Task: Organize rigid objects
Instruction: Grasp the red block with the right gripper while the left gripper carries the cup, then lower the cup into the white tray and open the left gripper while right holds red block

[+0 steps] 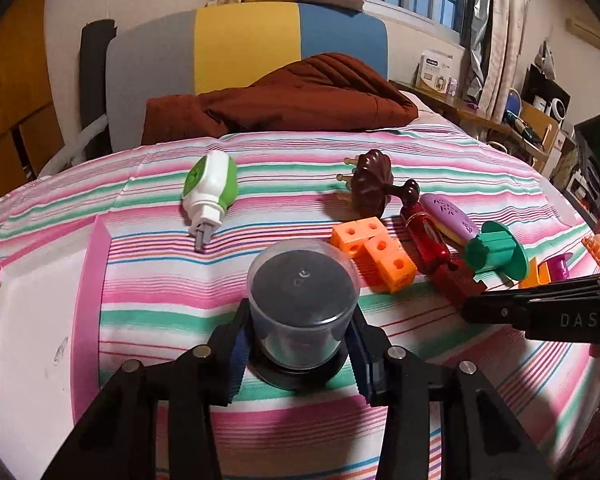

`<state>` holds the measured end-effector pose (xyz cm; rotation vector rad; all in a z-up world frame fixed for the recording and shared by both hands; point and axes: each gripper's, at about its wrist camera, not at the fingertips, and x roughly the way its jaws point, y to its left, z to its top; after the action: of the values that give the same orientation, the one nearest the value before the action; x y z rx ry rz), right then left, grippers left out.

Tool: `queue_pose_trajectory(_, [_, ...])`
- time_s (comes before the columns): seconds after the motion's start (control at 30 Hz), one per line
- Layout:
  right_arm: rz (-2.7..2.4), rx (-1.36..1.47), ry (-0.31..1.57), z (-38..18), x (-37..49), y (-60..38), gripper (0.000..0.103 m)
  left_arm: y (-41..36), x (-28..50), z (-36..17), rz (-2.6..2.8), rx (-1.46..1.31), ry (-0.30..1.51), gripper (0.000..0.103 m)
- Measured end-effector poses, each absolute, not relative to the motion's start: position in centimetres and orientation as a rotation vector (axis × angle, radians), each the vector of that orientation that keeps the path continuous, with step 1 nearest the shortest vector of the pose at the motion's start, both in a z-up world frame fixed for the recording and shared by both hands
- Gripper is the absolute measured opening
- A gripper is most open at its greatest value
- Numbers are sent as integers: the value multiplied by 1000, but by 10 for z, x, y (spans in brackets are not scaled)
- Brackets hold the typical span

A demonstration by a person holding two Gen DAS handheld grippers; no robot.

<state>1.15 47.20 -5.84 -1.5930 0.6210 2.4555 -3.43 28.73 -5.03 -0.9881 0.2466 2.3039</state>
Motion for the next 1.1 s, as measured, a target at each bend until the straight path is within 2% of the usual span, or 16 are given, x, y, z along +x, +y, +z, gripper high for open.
queue_pose_trajectory(0.23, [2485, -1580, 621, -59, 5, 472, 19, 259, -32, -49, 2296, -1040, 121, 44])
queue_pose_trajectory(0.5, [2549, -1589, 635, -49, 15, 458, 18, 229, -10, -34, 2285, -994, 79, 44])
queue_pose_trajectory(0.63, [2618, -1624, 739, -48, 14, 451, 17, 213, -2, -23, 2295, -952, 75, 44])
queue_pose_trajectory(0.77, [2611, -1650, 604, -48, 12, 439, 18, 198, 0, -16, 2313, -930, 56, 44])
queue_pose_trajectory(0.8, [2600, -1648, 582, -48, 11, 439, 21, 195, 1, -14, 2316, -927, 49, 44])
queue_pose_trajectory(0.83, [2573, -1630, 547, -48, 10, 440, 30, 193, 1, -14, 2319, -924, 46, 44])
queue_pose_trajectory(0.9, [2521, -1585, 476, -46, 7, 443, 38, 188, 3, -12, 2329, -918, 40, 44])
queue_pose_trajectory(1.1, [2446, -1534, 483, -49, -11, 452, 41, 175, 0, -6, 2349, -910, -5, 45])
